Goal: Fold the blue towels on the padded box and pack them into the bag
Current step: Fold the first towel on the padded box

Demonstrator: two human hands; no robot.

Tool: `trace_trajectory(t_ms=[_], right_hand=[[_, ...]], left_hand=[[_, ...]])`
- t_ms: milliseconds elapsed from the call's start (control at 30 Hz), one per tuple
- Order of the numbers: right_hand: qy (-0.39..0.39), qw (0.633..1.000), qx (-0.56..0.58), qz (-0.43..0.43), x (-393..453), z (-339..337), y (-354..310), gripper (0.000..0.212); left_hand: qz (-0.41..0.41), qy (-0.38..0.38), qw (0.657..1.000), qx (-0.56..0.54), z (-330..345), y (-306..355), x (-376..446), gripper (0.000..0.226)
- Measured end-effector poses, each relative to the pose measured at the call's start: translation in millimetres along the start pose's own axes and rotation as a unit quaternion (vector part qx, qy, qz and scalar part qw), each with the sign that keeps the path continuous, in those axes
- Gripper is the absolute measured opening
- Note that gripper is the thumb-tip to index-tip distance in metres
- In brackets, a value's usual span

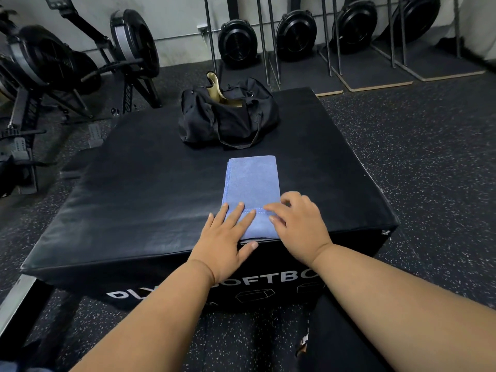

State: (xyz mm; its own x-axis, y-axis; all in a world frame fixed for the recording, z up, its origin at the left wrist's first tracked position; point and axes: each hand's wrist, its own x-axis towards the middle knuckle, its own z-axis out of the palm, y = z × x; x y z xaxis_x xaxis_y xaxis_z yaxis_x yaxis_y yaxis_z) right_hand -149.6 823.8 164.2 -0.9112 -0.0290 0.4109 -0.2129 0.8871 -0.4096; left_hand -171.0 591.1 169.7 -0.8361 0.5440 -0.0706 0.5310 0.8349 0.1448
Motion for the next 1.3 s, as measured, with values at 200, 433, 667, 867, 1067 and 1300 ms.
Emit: trace_trajectory(t_ms=[200, 433, 667, 867, 1067, 1300], right_hand=[[-0.071, 0.989, -0.074, -0.105, -8.7, -4.5, 11.1, 0.052], [-0.213, 0.976, -0.047, -0.014, -18.7, -17.9, 12.0, 0.075], [-0.191, 0.981, 0.031, 0.023, -16.8, -23.5, 9.8, 0.068], [-0.11, 0.985, 0.119, 0.062, -13.2, -38.3, 1.1, 0.02], [-0.122, 0.97, 0.156, 0.141, -6.6, -35.0, -6.2, 0.045], [-0.075, 0.977, 0.094, 0.175, 5.3, -19.5, -1.7, 0.052]], left_hand=[[-0.012, -0.032, 0.999, -0.041, -9.7, -15.0, -2.2, 0.081], [-0.032, -0.036, 0.994, -0.097, -23.8, -23.0, -5.4, 0.071], [-0.052, 0.035, 0.992, -0.108, -32.6, -22.1, -8.8, 0.024], [-0.04, 0.129, 0.979, -0.154, -38.2, -18.7, -25.0, 0.019], [-0.152, 0.136, 0.921, -0.332, -40.6, -10.4, -25.4, 0.01], [-0.215, 0.163, 0.88, -0.39, -46.1, -8.3, 5.5, 0.016]])
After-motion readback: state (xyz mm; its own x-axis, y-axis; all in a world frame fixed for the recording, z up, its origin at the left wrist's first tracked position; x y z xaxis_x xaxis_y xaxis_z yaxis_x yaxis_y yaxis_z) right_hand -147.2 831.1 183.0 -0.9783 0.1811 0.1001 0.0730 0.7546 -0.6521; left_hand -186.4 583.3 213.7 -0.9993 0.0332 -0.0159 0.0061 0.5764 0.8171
